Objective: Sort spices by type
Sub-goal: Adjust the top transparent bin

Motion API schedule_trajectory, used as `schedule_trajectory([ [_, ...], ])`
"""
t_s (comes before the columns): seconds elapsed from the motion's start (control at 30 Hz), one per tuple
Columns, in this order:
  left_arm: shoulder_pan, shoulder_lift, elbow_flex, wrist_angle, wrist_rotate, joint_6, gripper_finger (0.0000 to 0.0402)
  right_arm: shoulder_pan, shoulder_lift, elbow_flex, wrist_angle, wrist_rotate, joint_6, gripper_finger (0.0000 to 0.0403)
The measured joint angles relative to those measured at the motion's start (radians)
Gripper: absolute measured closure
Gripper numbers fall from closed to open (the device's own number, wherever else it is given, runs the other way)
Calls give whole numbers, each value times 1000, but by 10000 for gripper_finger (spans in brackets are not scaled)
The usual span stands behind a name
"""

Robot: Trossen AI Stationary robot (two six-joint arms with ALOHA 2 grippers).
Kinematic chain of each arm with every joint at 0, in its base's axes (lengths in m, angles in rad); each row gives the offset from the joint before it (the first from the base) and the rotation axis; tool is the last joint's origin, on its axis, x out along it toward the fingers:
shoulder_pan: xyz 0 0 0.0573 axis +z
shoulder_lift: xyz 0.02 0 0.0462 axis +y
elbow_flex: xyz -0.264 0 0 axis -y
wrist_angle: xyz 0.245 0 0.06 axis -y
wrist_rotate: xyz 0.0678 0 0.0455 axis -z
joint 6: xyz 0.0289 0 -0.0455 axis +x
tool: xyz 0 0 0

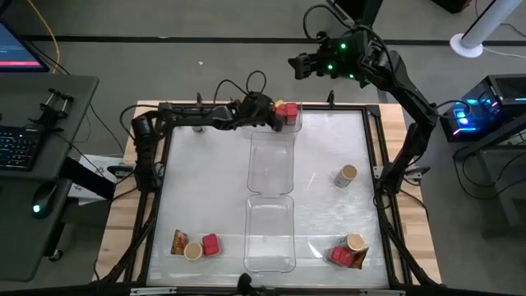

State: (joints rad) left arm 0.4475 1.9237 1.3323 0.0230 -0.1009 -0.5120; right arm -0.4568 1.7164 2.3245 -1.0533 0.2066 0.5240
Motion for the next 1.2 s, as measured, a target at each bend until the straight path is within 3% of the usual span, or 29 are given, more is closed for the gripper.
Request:
schedule_trajectory([
  [0.17, 23, -46, 0, -118, -145, 68, 401, 0, 0, 0, -4, 0, -1, 96],
  [0.33, 87, 7, -3, -188, -87, 26, 401, 0, 0, 0, 0, 10, 0, 96],
  [0.77, 114, 80, 0, -91, 27, 47, 402, 2, 0, 0, 4, 27, 22, 96],
  [1.03, 85, 85, -1, -2, 125, 285, 402, 15, 0, 0, 4, 27, 21, 96],
  [1.2, 66, 81, -2, -47, 86, 407, 402, 15, 0, 0, 3, 27, 20, 96],
])
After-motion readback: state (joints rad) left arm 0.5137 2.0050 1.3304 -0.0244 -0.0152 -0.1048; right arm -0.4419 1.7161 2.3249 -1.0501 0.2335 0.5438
